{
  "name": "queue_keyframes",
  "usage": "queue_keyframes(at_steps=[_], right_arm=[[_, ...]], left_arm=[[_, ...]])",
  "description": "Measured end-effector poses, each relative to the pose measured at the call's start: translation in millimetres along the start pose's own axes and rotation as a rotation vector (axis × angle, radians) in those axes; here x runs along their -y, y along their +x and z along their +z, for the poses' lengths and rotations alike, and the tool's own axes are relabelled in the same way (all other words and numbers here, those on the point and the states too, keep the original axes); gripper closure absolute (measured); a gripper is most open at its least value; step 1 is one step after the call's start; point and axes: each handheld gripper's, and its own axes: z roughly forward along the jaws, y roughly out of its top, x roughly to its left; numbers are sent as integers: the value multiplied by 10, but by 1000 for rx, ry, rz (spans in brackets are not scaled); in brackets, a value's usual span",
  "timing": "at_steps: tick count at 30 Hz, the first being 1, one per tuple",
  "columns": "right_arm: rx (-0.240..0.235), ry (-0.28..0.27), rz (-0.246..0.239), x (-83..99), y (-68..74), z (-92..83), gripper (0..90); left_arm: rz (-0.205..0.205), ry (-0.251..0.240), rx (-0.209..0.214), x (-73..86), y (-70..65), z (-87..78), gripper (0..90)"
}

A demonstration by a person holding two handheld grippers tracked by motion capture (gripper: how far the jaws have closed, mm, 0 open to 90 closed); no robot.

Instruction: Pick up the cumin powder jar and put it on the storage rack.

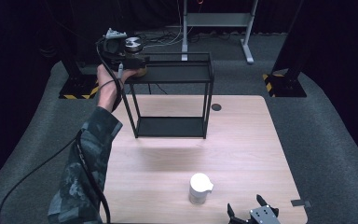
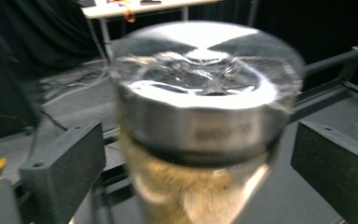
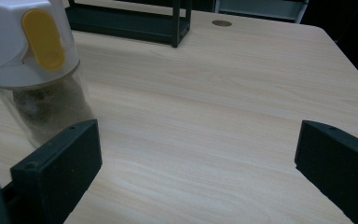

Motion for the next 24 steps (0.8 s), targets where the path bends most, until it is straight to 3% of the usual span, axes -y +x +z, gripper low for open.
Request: queue_keyframes(at_steps=[5,9,10,11,12,13,19,24], right_arm=[[4,-3,4,3,-7,-10,0],[7,-11,4,1,-8,-28,0],[9,-10,2,-5,-5,-32,0],[9,-11,3,-6,-7,-34,0],[8,-12,4,-4,-9,-33,0],[8,-9,5,-7,-10,-30,0],[11,-4,0,-13,-8,-29,0],[17,-4,0,-16,-12,-38,0]], left_arm=[[27,-35,-12,149,-58,-290,0],[87,-25,-15,346,-191,-492,0],[117,-18,-8,478,-257,-569,0],[117,-18,-8,478,-257,-569,0],[138,-18,-16,634,-335,-629,0],[138,-18,-16,634,-335,-629,0],[163,27,19,1060,-454,-743,0],[169,78,45,1563,-546,-794,0]])
